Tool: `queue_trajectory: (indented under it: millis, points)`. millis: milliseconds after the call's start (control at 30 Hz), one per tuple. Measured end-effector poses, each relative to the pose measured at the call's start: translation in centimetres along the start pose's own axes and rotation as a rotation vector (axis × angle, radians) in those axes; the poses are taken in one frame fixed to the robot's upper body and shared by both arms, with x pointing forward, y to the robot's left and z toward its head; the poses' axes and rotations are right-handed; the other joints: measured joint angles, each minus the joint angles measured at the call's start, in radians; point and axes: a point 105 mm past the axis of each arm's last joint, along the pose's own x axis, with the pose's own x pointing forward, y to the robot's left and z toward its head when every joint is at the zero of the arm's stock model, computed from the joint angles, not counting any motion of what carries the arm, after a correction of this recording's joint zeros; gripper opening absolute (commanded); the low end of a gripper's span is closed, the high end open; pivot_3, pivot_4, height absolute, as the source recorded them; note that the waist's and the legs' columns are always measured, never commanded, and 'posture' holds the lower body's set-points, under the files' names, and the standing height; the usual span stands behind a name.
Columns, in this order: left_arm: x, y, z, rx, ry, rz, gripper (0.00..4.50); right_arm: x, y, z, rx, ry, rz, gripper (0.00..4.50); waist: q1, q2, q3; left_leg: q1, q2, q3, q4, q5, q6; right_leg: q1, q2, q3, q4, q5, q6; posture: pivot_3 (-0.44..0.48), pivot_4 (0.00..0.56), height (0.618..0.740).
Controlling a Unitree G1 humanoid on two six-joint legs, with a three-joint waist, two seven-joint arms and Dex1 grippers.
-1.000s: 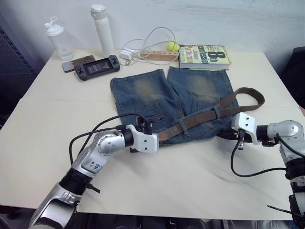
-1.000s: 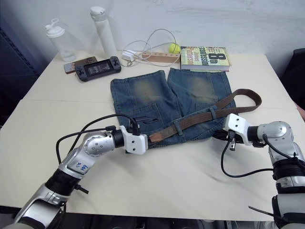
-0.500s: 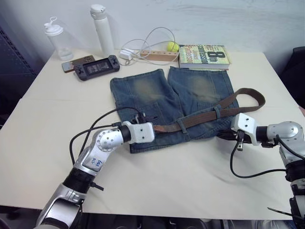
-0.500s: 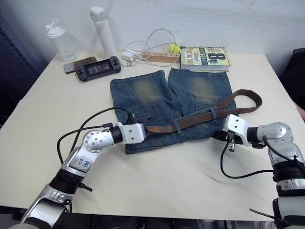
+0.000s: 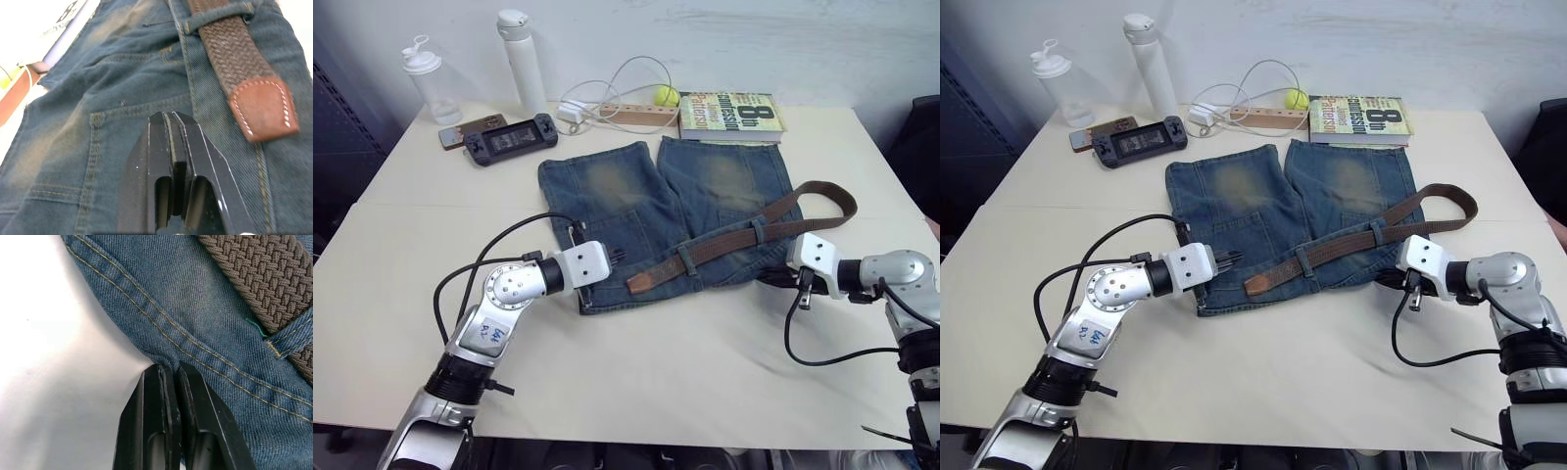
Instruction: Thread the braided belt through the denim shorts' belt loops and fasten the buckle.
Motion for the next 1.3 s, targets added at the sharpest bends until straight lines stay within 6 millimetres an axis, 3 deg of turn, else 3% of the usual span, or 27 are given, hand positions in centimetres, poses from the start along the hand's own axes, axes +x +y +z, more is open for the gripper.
queue_trajectory:
  millis: [100, 233, 367, 567, 933, 1300]
  points:
    - [0.4, -0.9, 0.6, 0.047, -0.035, -0.033, 1.26, 0.1, 0.0, 0.1, 0.001, -0.005, -0.001, 0.0, -0.003, 0.0, 0.0, 0.0, 0.0, 0.0, 0.0, 0.0, 0.0, 0.0, 0.0, 0.0, 0.0, 0.0, 0.0, 0.0, 0.15, 0.708]
    - [0.3, -2.2, 0.0, 0.141, -0.015, -0.083, 2.95, 0.3, 0.0, 0.1, 0.002, -0.009, -0.005, 0.0, -0.005, 0.0, 0.0, 0.001, 0.0, 0.001, 0.0, 0.0, 0.0, 0.0, 0.0, 0.001, 0.0, 0.0, 0.0, 0.0, 0.15, 0.708]
    - [-0.7, -2.5, -2.0, 0.241, 0.056, -0.102, 2.95, 0.2, 0.1, -0.1, 0.009, -0.009, -0.013, 0.0, -0.003, 0.0, 0.0, 0.001, 0.0, 0.001, 0.0, 0.0, 0.0, 0.0, 0.0, 0.001, 0.0, 0.0, 0.0, 0.0, 0.15, 0.708]
    - [-1.1, -2.4, -2.1, 0.306, 0.051, -0.112, 2.95, 0.1, 0.2, -0.2, 0.009, -0.012, -0.023, 0.0, -0.002, 0.0, -0.001, 0.001, 0.0, 0.001, -0.001, 0.0, 0.0, 0.0, -0.001, 0.001, 0.0, 0.0, 0.0, 0.0, 0.15, 0.708]
    - [0.1, -2.6, -1.9, 0.468, 0.052, -0.143, 2.95, 0.1, 0.2, -0.4, 0.014, -0.013, -0.037, 0.0, 0.0, -0.001, -0.001, 0.001, 0.0, 0.001, 0.0, 0.0, 0.0, 0.0, -0.001, 0.001, 0.001, 0.0, 0.0, 0.0, 0.15, 0.708]
    - [1.9, -1.9, -1.7, 0.45, 0.055, -0.088, 2.95, 0.1, 0.4, -0.5, 0.021, -0.023, -0.055, 0.0, 0.001, -0.002, -0.003, 0.001, 0.0, 0.001, 0.0, 0.0, 0.0, 0.0, -0.001, 0.0, 0.001, 0.0, 0.0, 0.0, 0.15, 0.708]
